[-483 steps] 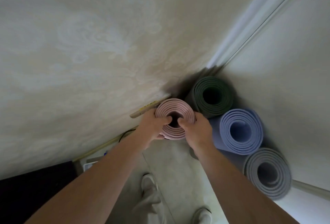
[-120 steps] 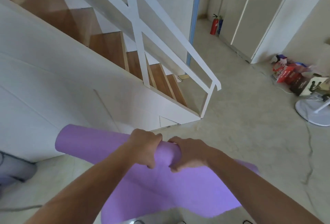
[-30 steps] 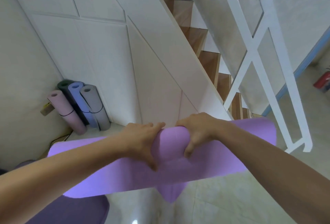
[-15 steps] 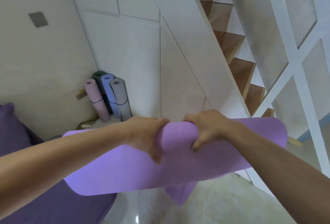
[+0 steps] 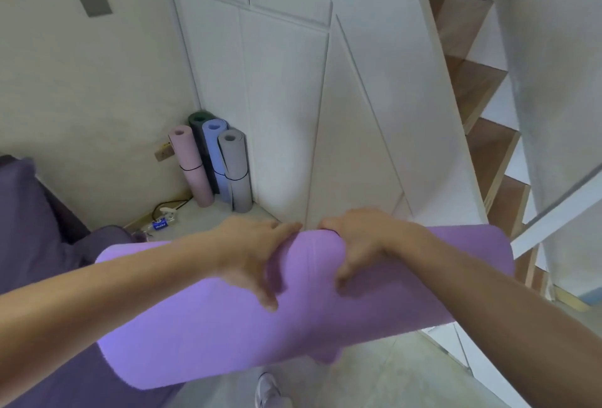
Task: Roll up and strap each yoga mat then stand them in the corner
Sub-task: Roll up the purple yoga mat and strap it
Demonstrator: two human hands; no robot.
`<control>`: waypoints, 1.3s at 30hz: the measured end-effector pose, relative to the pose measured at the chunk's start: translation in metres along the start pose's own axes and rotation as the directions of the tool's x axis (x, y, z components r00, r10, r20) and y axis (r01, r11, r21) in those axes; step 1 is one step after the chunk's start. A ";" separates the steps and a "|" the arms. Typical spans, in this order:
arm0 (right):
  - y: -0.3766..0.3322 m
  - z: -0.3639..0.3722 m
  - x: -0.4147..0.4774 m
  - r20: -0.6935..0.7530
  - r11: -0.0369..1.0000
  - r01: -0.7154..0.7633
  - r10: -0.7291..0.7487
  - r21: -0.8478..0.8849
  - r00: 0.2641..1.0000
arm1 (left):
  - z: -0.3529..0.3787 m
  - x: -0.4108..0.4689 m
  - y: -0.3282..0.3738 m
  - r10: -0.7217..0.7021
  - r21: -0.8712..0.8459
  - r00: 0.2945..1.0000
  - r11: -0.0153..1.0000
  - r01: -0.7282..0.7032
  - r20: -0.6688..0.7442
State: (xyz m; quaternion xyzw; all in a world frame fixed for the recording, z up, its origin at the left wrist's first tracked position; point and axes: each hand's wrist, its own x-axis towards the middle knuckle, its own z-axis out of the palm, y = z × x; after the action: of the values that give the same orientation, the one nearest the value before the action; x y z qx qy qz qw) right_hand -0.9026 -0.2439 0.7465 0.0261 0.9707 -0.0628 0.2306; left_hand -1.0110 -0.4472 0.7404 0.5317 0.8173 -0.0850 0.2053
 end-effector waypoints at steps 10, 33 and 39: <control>0.031 0.007 0.076 -0.170 0.949 0.050 -0.108 -0.312 0.980 | -0.025 0.080 -0.061 0.019 -0.677 0.977 0.724 0.135 0.214; 0.088 -0.023 0.089 0.039 0.985 0.128 -0.134 0.119 0.990 | -0.027 0.113 -0.012 -0.142 0.006 0.989 0.990 0.143 -0.046; 0.071 0.006 0.076 -0.213 0.926 0.137 -0.222 -0.353 0.952 | -0.030 0.112 -0.026 -0.124 -0.693 0.965 0.674 0.254 0.233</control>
State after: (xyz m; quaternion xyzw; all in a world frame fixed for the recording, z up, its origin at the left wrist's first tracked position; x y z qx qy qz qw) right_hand -0.9623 -0.1724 0.6991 -0.0951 0.9866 0.0853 0.1013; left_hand -1.0811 -0.3540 0.7180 0.3125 0.8159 0.1757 0.4536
